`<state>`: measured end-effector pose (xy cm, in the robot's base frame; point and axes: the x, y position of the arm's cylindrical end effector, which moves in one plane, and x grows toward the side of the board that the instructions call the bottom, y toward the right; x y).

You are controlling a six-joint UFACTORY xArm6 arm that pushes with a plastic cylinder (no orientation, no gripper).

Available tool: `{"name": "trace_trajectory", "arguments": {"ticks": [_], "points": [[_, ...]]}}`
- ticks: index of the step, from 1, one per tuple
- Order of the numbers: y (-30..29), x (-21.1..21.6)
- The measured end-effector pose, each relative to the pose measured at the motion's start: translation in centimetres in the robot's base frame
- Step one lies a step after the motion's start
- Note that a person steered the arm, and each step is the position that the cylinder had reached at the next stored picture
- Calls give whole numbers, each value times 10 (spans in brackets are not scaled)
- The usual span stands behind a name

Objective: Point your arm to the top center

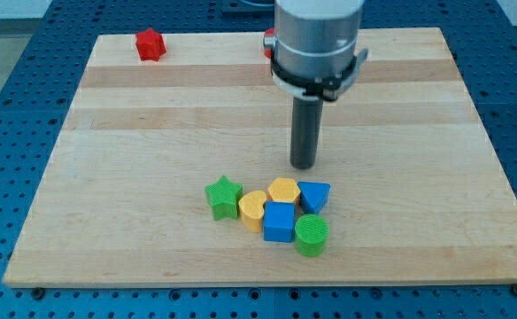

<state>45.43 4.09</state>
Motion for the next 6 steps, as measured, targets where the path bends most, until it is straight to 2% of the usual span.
{"name": "trace_trajectory", "arguments": {"ticks": [2,4,5,6], "points": [[2,-111],[24,-201],[38,-241],[37,-262]]}}
